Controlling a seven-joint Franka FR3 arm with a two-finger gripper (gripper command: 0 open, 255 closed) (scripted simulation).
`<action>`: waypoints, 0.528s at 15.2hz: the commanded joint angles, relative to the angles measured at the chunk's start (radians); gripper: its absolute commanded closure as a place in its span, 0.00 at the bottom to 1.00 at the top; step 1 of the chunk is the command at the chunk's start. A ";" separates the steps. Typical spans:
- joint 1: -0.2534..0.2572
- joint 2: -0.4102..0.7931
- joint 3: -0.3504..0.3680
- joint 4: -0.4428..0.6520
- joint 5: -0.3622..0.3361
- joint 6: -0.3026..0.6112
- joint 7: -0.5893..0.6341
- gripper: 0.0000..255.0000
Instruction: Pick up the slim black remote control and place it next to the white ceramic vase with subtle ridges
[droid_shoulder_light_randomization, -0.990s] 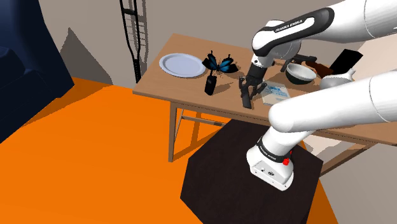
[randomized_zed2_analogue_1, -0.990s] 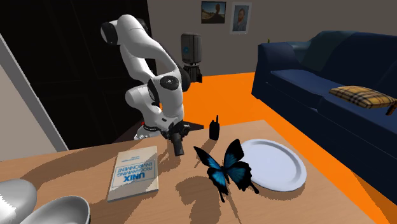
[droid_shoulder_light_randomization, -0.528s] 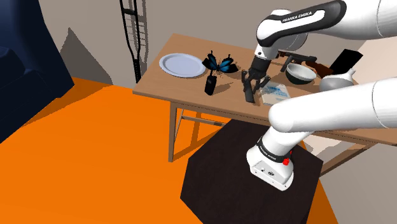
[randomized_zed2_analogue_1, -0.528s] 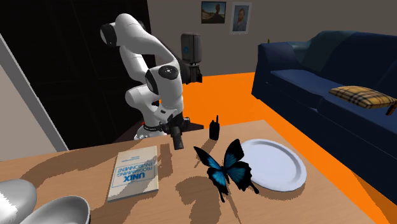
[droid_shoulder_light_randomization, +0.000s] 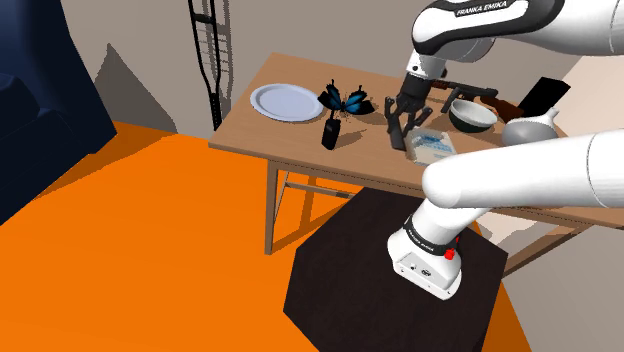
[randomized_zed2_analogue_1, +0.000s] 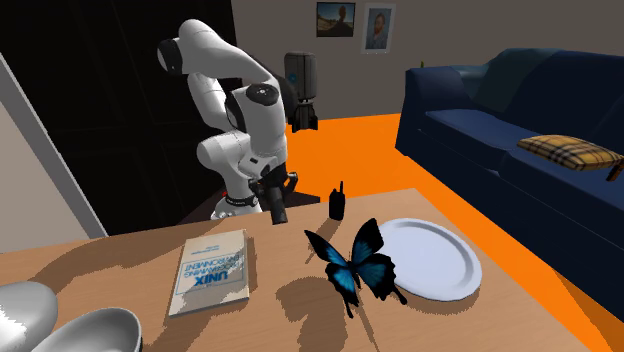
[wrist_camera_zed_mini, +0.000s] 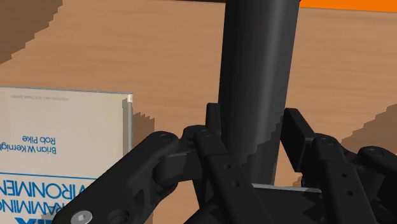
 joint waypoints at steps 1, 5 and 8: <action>0.000 -0.011 0.002 0.023 0.001 -0.034 0.003 1.00; 0.001 -0.024 0.007 0.069 0.003 -0.093 0.009 1.00; 0.002 -0.031 0.009 0.105 0.005 -0.136 0.013 1.00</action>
